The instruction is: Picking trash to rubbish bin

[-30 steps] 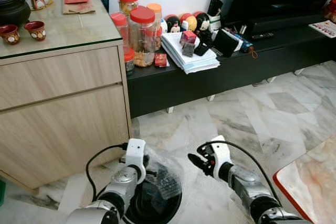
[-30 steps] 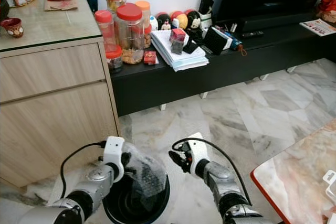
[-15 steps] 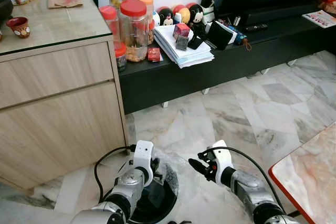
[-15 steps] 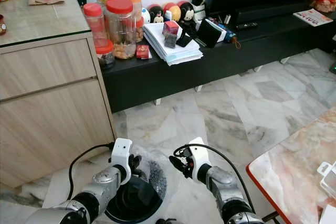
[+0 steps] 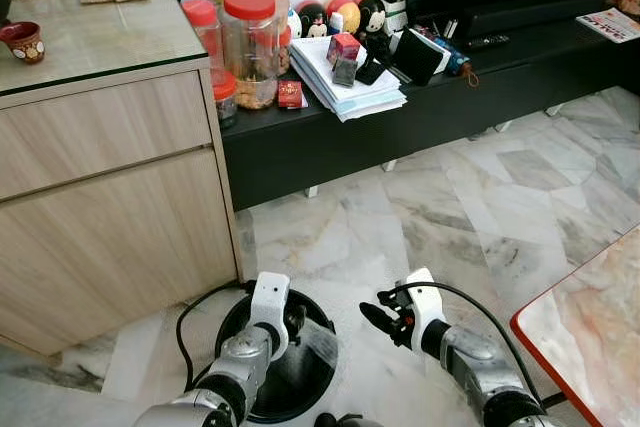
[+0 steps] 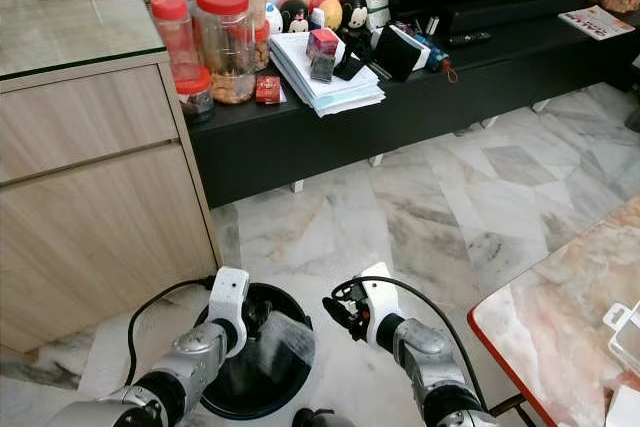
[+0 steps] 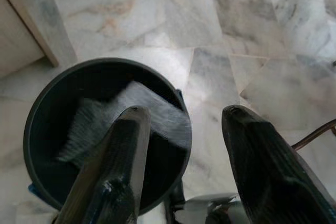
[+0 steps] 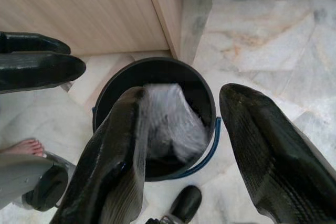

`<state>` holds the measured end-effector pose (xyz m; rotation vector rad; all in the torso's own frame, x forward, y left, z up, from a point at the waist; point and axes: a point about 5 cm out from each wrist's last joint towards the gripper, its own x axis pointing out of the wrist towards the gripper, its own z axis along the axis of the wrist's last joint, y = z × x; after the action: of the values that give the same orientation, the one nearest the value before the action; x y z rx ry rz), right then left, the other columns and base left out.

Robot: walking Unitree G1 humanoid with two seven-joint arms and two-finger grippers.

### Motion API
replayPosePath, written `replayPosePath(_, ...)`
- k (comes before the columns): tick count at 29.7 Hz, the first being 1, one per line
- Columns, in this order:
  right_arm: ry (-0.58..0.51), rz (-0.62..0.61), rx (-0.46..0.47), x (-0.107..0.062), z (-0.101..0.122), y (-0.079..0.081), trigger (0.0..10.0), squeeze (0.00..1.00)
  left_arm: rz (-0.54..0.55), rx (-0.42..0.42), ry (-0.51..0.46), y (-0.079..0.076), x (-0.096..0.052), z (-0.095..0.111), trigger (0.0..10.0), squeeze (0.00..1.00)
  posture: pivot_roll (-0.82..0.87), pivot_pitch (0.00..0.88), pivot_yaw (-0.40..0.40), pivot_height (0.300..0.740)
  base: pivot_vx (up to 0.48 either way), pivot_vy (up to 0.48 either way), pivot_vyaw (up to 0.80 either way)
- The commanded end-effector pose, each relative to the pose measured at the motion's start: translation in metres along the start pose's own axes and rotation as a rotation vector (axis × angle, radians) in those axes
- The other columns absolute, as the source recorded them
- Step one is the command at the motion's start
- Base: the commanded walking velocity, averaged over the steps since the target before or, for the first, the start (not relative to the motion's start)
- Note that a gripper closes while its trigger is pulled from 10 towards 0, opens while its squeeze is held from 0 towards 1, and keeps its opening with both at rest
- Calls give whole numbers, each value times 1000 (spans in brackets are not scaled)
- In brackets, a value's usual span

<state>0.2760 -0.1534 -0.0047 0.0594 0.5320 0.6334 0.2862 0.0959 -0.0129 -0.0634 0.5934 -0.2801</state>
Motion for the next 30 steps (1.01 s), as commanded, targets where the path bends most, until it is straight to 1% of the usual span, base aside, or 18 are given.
replayPosePath(1,-7,-39,4,-4,-1,-5,10000,0,-9,20,29,-2,-2,-9,10000,1000,-122,182,-149,740,0,0,0)
replayPosePath(3,-3,-85,3,-5,-1,-10,10000,0,4,37,38,1,-3,-12,10000,1000,-118,178,-147,740,0,0,0)
replayPosePath(4,-7,-126,17,-8,-2,-15,10000,0,25,49,50,8,-5,-16,10000,0,-113,176,-145,740,0,0,0)
replayPosePath(5,-8,-134,22,-9,-3,-16,10000,0,30,51,53,9,-6,-17,10000,0,-113,176,-145,740,0,0,0)
replayPosePath(6,-6,-167,21,-11,-4,-19,10000,0,49,54,63,14,-7,-19,10000,0,-103,169,-141,740,0,0,0)
replayPosePath(7,-3,-222,30,-14,-6,-24,10000,0,80,55,76,21,-10,-23,10000,0,-95,165,-139,740,0,0,0)
replayPosePath(10,11,-337,66,-23,-13,-35,10000,0,125,46,105,34,-15,-31,10000,0,-84,158,-136,740,0,0,0)
replayPosePath(11,32,-403,103,-29,-20,-40,10000,0,145,52,128,41,-19,-37,10000,0,-72,150,-133,740,0,0,0)
replayPosePath(14,101,-511,145,-41,-40,-45,10000,0,174,57,176,52,-26,-49,10000,0,-53,139,-128,740,0,0,0)
replayPosePath(15,101,-511,145,-41,-40,-45,10000,0,174,57,176,52,-26,-49,10000,0,-53,139,-128,740,0,0,0)
replayPosePath(16,124,-546,187,-46,-49,-46,10000,0,186,60,207,55,-30,-56,10000,0,-41,135,-126,740,0,0,0)
replayPosePath(20,174,-616,263,-58,-72,-43,10000,0,180,78,279,57,-39,-77,10000,0,-28,120,-124,740,0,0,0)
replayPosePath(22,222,-648,293,-63,-85,-39,10000,0,189,83,301,59,-45,-86,10000,0,-22,109,-121,740,0,0,0)
replayPosePath(25,244,-648,311,-63,-93,-33,10000,0,205,79,316,62,-48,-91,10000,0,-14,102,-121,740,0,0,0)
replayPosePath(26,258,-646,325,-64,-99,-29,10000,0,220,83,331,64,-51,-95,10000,0,-9,97,-118,740,0,0,0)
replayPosePath(30,288,-639,359,-63,-109,-19,10000,0,241,89,344,68,-55,-99,10000,0,4,82,-116,740,0,0,0)
